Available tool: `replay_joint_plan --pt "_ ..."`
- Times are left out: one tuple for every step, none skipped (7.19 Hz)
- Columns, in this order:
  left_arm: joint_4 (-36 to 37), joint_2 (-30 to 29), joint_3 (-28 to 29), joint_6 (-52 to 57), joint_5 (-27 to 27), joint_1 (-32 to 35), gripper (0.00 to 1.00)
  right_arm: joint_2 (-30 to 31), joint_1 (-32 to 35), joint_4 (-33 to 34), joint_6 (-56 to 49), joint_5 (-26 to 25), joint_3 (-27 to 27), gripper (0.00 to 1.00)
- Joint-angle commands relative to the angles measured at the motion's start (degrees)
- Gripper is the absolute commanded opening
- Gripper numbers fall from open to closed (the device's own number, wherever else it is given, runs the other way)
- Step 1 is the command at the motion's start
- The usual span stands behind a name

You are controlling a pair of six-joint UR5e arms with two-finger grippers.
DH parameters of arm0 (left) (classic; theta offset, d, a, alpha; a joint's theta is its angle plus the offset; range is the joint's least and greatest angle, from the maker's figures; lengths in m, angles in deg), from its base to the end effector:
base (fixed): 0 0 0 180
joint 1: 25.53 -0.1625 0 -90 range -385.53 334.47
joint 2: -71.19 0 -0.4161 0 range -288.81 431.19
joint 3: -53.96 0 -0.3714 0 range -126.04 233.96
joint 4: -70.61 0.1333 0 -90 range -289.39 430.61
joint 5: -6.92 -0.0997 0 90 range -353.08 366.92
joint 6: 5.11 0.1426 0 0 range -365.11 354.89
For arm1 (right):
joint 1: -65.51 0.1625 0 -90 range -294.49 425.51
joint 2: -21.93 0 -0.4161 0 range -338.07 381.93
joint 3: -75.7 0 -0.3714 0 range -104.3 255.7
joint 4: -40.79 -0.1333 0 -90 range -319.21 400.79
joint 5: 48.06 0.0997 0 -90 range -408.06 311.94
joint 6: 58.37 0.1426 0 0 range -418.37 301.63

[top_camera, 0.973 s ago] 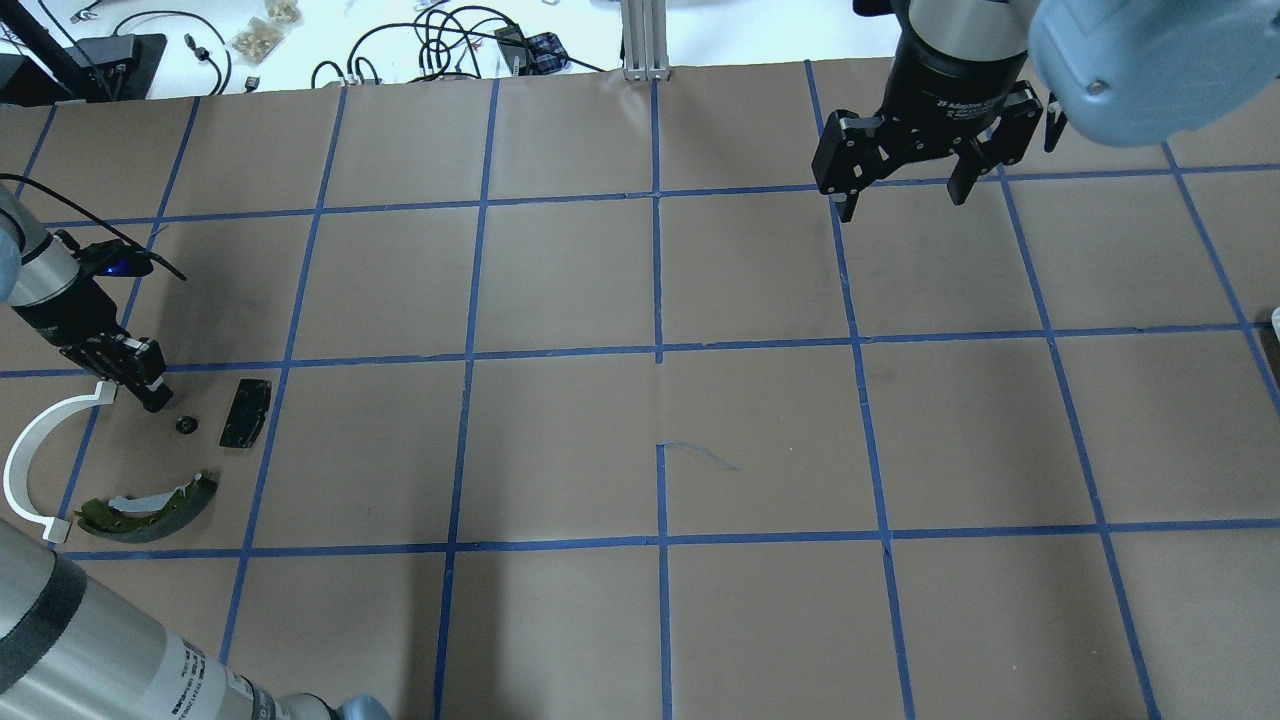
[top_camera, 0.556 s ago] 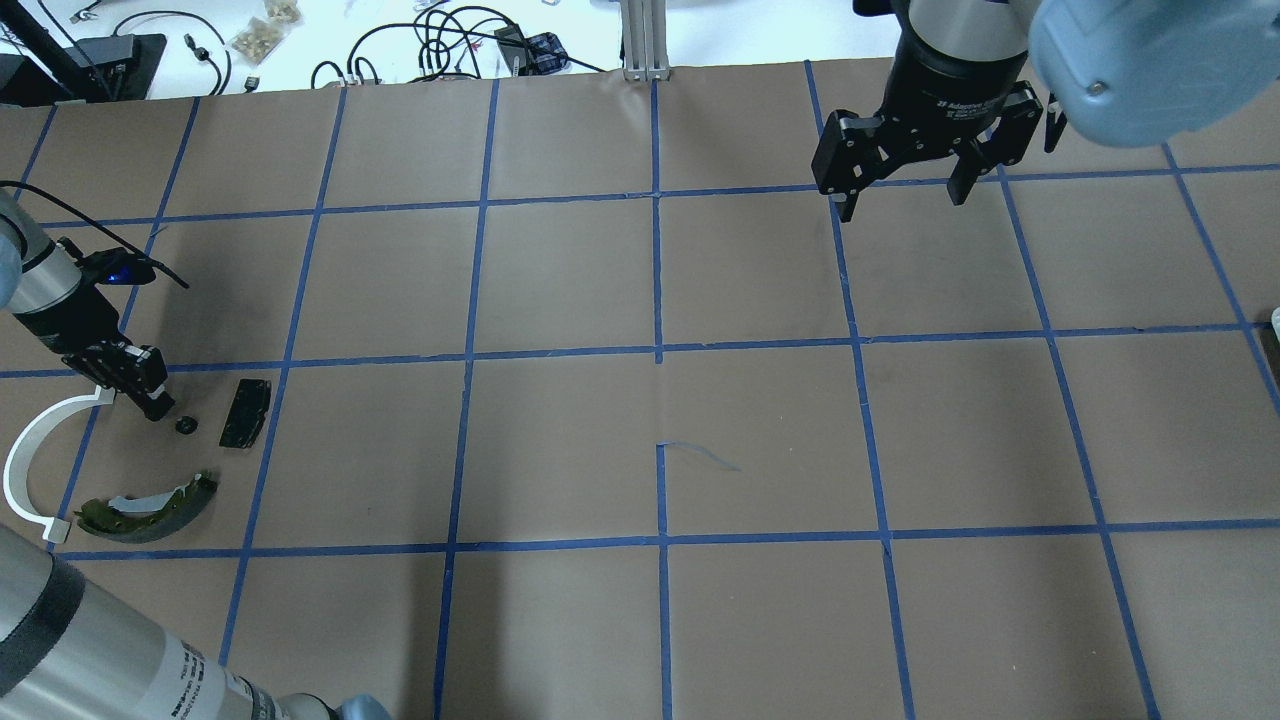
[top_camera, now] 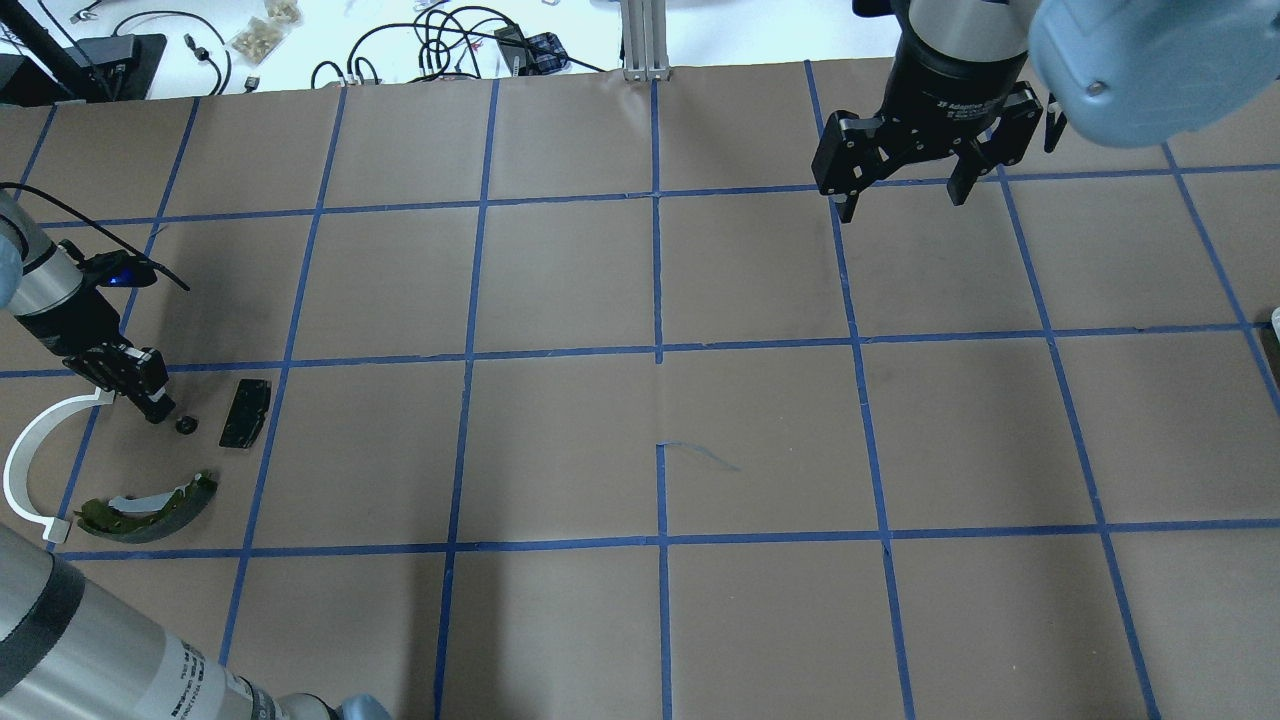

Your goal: Place bearing gear from tray to pile

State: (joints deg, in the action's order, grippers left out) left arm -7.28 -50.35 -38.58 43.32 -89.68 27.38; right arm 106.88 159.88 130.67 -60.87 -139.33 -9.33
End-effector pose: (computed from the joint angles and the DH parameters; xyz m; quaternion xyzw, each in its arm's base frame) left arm 0.2473 -0.5210 0.1403 -0.1077 -0.9742 -0.1780 0.0877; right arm 0.1684 -0.4958 0.4336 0.0599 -0.9981 -0.0016 0.0111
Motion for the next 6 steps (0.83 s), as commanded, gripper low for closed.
replay_joint_plan --pt "-0.2 0.2 0.1 0.0 0.0 0.0 0.48 0.0 0.0 0.1 -0.4 0.0 0.0 1.00" --pt "-0.8 0.3 0.2 -0.1 0.0 0.0 0.53 -0.1 -0.1 0.3 -0.5 0.0 0.0 1.00" --pt "-0.8 0.7 0.2 -0.1 -0.1 0.0 0.56 0.0 -0.2 0.0 -0.2 0.0 0.0 1.00" --pt "-1.3 1.0 1.4 -0.2 -0.1 0.2 0.59 0.1 -0.3 0.0 -0.3 0.0 0.0 1.00" --pt "-3.3 2.2 3.2 -2.0 -0.1 1.1 0.59 0.0 -0.3 0.1 -0.4 0.0 0.0 1.00" --pt "-8.6 4.0 6.5 -8.6 0.8 1.9 0.69 0.0 -0.4 0.1 -0.5 0.0 0.0 1.00"
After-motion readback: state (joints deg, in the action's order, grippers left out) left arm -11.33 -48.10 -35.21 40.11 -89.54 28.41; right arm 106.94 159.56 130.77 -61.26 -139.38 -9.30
